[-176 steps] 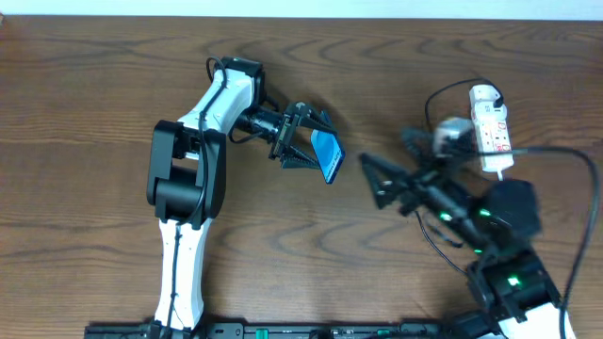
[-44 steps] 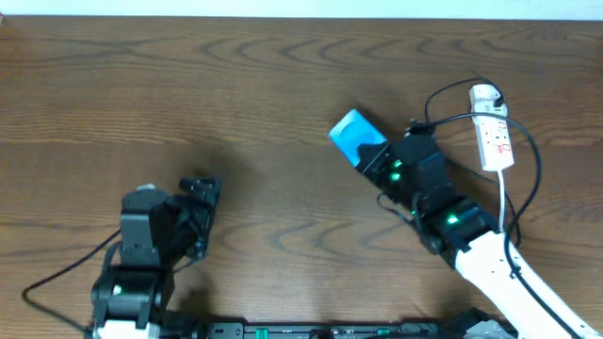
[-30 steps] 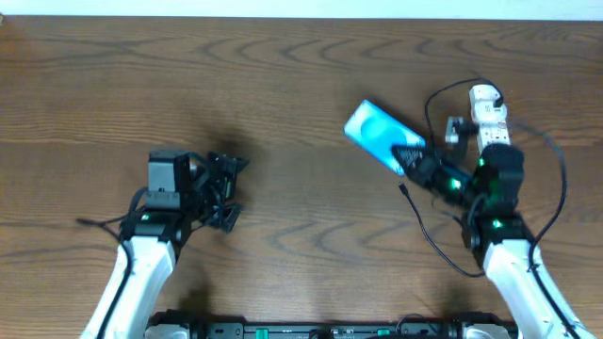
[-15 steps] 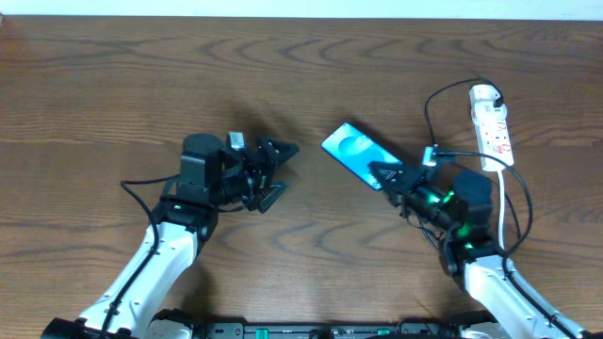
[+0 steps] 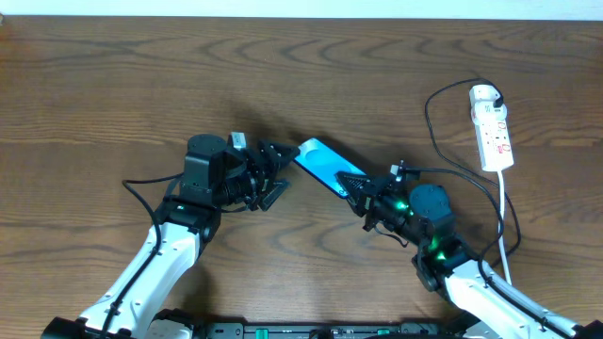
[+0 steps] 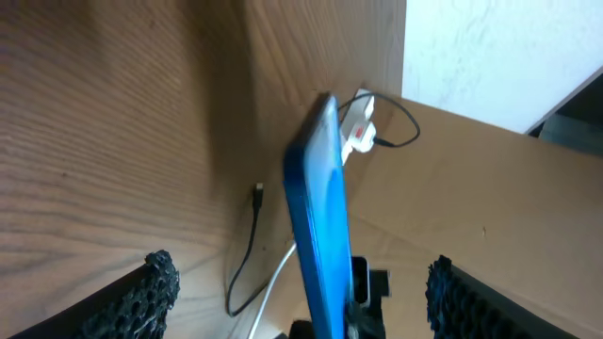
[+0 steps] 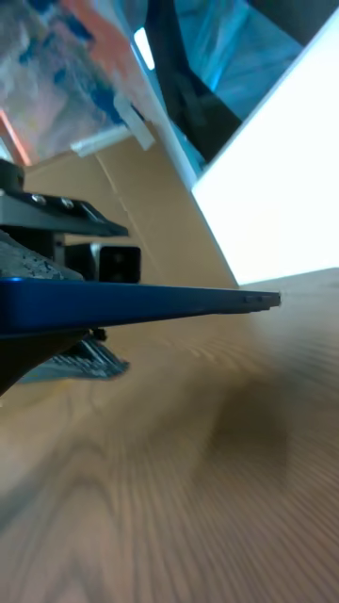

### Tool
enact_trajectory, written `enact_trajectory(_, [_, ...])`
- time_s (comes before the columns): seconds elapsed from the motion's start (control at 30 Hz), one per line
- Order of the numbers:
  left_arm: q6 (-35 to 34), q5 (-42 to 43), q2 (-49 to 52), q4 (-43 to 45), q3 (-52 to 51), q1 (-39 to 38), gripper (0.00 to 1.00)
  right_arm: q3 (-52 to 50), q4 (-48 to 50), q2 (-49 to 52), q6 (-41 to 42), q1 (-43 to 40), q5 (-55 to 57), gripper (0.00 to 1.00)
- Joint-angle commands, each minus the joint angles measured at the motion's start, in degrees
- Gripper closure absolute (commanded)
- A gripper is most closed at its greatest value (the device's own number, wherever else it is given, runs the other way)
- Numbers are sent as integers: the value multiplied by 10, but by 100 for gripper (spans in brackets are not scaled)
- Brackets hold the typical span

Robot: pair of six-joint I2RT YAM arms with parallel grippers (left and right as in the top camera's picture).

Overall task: Plug charger to phone and switch on socket
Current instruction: 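Bring the phone back to the left gripper and regrasp it there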

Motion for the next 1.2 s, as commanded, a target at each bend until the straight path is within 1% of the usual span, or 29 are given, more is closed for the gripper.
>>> enact_trajectory(0.0, [-8, -22, 3, 7, 5, -2, 16, 5, 12, -1, 41, 14, 17, 99])
enact_trajectory(0.07, [-8, -22, 3, 18, 5, -2, 21, 5, 12, -1, 43, 16, 17, 99])
enact_trajectory(0.2, [-14, -22, 3, 50, 5, -2, 22, 5, 12, -1, 48, 24, 17, 99])
enact_trajectory(0.37, [-23, -25, 3, 54, 5, -3, 22, 5, 31, -1, 63, 37, 17, 99])
enact_trajectory(0.5, [-36, -52, 3, 54, 5, -23, 23, 6, 42, 0, 63, 43, 19, 99])
enact_trajectory(0.63, [-60, -67, 3, 63, 5, -42, 30, 6, 42, 2, 63, 48, 22, 99])
enact_trajectory(0.67, [-72, -76, 3, 66, 5, -50, 33, 6, 42, 9, 63, 48, 23, 99])
enact_trajectory(0.8, [-95, -77, 3, 66, 5, -52, 40, 6, 42, 19, 63, 48, 23, 99])
enact_trajectory(0.87, [-108, -75, 3, 66, 5, -52, 41, 6, 42, 23, 63, 48, 23, 99])
enact_trajectory(0.9, [-117, -75, 3, 67, 5, -52, 44, 6, 42, 25, 63, 48, 23, 99])
enact_trajectory(1.03, [-135, -76, 3, 67, 5, -53, 46, 6, 42, 25, 66, 48, 23, 99])
enact_trajectory(1.17, [-135, -76, 3, 66, 5, -56, 47, 6, 49, 25, 71, 48, 20, 99])
